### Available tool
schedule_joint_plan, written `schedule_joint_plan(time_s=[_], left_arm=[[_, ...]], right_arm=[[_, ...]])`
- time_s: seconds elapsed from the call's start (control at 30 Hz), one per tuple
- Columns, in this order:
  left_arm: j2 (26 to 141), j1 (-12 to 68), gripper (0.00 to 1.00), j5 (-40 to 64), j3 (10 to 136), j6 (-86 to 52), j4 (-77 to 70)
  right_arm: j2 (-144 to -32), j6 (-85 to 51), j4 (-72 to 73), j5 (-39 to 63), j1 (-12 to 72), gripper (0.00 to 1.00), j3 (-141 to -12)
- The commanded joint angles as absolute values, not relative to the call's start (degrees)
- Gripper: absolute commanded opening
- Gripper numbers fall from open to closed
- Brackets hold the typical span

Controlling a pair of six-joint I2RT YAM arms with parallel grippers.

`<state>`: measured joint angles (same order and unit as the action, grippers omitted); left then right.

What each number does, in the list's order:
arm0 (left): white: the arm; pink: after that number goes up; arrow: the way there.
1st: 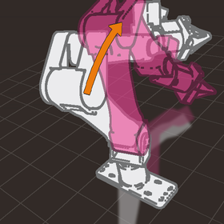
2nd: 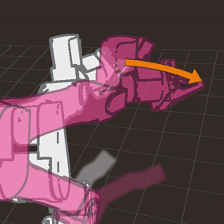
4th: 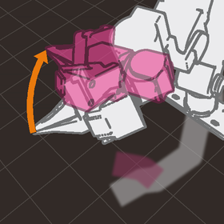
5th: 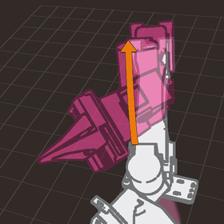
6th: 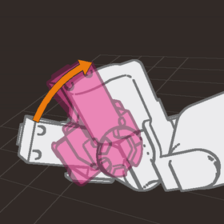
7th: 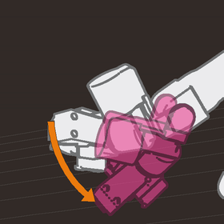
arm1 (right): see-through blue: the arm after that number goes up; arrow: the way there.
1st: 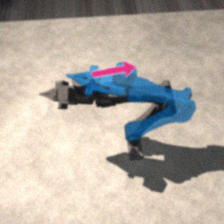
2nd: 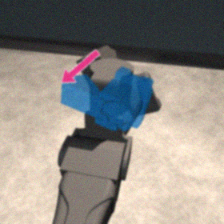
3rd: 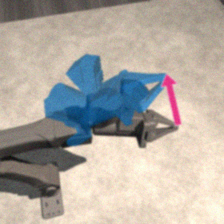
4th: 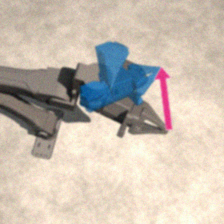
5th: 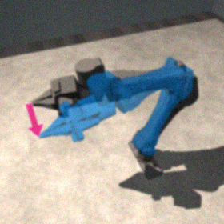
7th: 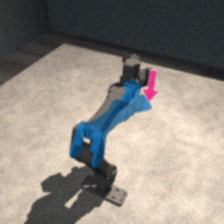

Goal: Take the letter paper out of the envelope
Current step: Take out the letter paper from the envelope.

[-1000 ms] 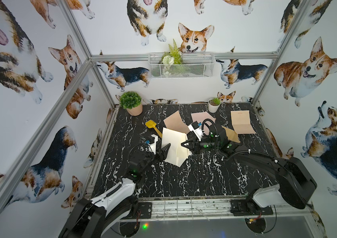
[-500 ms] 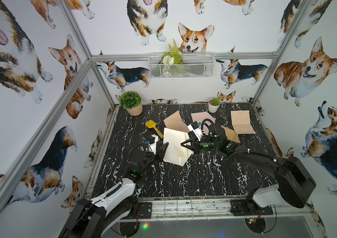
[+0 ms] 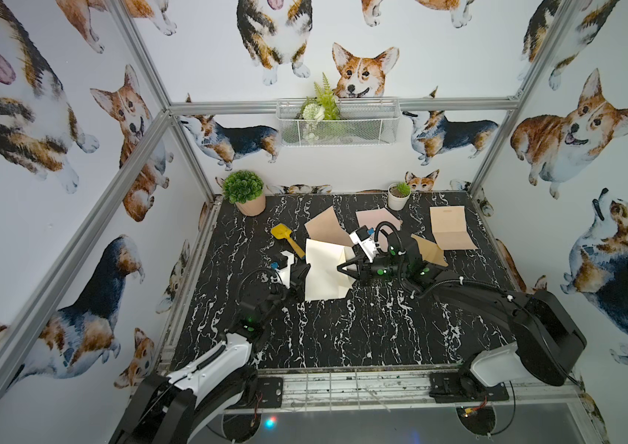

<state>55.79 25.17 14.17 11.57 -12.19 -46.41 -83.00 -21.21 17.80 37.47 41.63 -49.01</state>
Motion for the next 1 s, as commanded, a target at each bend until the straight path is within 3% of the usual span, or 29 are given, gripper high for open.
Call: schedule_joint_plan(time_s=[0.0,0.43,0.97], left_arm=[[55.2,25.2,0.00,12.3,11.5,-11.6,-47.6],[49.1,25.1,0.00,-1.9,10.8,-12.4,-38.9],[40.9,25.1,0.00,-28.4,10.8,-20.6,-22.5]], right_arm=[[-82.9,-20.7,19.9,37.8,41.8,0.00,-48.8],[-82.1,-21.1,20.8,36.5,40.8,0.00,-47.0],[-80.9,-20.8,20.3,34.2,39.9,0.00,-45.6]])
